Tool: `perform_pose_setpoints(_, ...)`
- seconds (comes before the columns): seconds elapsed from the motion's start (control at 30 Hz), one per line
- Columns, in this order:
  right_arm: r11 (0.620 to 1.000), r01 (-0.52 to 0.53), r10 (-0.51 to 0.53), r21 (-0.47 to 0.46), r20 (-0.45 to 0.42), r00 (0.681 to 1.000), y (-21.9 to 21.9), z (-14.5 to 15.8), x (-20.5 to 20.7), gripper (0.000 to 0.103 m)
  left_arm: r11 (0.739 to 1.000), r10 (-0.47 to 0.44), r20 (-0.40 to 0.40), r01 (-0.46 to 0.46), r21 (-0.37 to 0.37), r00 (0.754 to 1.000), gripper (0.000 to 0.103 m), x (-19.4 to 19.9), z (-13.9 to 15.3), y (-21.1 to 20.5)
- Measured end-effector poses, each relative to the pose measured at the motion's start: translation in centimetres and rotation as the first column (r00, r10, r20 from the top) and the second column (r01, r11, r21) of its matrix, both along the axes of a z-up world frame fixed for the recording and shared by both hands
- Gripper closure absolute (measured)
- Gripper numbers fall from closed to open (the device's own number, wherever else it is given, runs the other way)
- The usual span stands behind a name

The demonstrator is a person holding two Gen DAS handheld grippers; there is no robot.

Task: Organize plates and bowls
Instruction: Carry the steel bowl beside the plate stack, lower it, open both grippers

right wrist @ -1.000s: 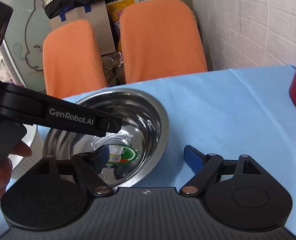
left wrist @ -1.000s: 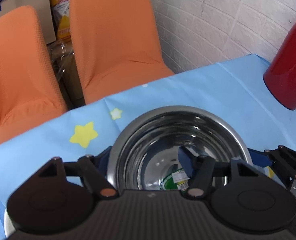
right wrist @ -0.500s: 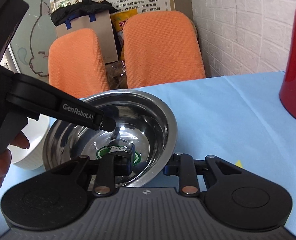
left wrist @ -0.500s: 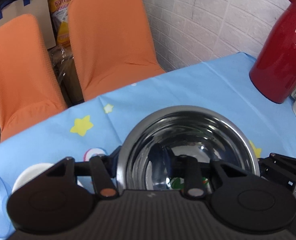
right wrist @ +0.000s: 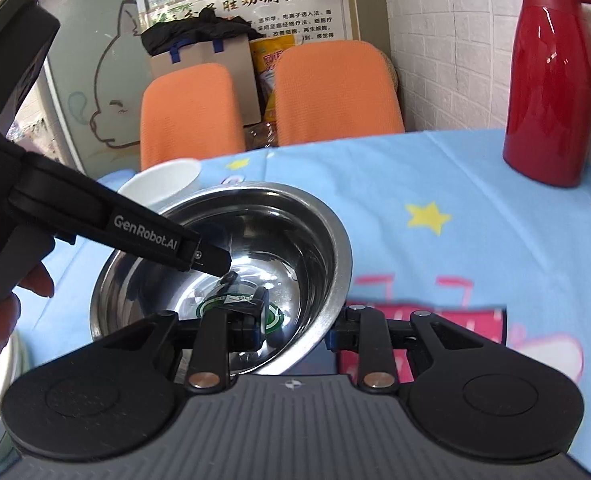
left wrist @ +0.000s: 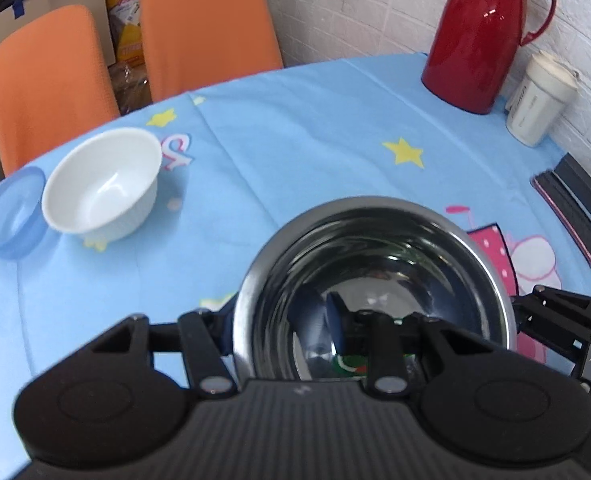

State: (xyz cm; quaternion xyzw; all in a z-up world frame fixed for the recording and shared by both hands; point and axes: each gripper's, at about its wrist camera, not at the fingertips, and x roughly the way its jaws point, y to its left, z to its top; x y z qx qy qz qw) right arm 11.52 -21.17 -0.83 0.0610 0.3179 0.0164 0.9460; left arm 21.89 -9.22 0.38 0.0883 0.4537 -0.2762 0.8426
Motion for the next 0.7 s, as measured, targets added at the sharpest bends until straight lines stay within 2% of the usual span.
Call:
perform_pose_setpoints(0.27,0.999,-0.038,0.038,-0.008,-0.021,0.999,2.8,-1.3,-3.9,0.051,1.0,0.017,-0.023,-0.017,-0.001,1.0,0.076,-4.6,-1.7,2.7)
perform_pose_setpoints(0.6,0.998,-0.068,0.067,-0.004,-0.04,0.997,3.4,-2.0,-5.9,0.049,1.0,0.014,-0.015,-0.014,-0.009,1.0,0.076,-6.7,-2.4,3.6)
perform_pose_setpoints(0.7,0.998,-0.069,0.069,0.001,-0.039,0.997,3.4,-2.2,-6.3,0.045,1.0,0.014,-0.015,-0.014,-0.012,1.0,0.076,-6.7,-2.7,3.5)
